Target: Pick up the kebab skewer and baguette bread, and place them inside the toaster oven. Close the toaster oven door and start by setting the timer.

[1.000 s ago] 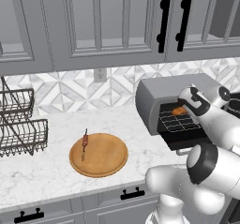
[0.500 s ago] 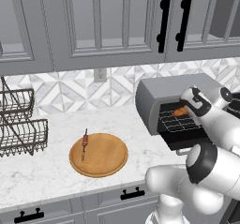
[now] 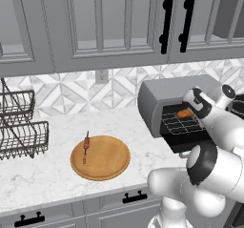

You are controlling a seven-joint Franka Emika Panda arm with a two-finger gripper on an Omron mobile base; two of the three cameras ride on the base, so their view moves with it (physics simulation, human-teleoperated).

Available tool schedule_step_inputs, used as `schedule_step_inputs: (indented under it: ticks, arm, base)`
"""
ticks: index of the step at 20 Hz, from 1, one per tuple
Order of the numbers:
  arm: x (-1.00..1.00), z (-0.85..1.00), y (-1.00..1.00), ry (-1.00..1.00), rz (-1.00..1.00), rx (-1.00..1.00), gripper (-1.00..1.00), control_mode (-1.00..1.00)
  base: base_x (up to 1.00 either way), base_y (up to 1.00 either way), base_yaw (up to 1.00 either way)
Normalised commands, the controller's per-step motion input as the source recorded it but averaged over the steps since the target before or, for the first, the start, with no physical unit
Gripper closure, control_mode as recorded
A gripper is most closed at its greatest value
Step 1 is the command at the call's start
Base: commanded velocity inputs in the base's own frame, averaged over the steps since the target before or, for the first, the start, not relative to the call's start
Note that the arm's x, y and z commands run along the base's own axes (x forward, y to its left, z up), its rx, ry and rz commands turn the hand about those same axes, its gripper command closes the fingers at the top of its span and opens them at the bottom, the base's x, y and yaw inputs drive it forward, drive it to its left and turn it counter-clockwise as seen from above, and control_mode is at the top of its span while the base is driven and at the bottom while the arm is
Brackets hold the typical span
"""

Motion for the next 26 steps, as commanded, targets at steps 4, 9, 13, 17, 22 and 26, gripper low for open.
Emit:
schedule_step_inputs:
  ticks: [4,9,13,17,22,26]
  arm:
    - [0.0,-0.19,0.0,0.0,0.0,0.0,-1.0,-1.0]
    - [0.0,-0.15,0.0,0.0,0.0,0.0,-1.0,-1.0]
    - [-0.08,-0.04,0.0,0.0,0.0,0.0,-1.0,-1.0]
    - [-0.64,0.0,-0.01,0.03,0.0,0.0,-1.0,-1.0]
    - [-0.28,0.36,0.53,0.09,0.11,0.01,-1.0,-1.0]
    - [-0.06,0.3,0.96,0.16,0.28,0.0,-1.0,-1.0]
  base:
    - [0.0,0.0,0.0]
    - [0.0,0.0,0.0]
    - [0.0,0.0,0.0]
    - [0.0,0.0,0.0]
    - [0.0,0.0,0.0]
    - [0.0,0.0,0.0]
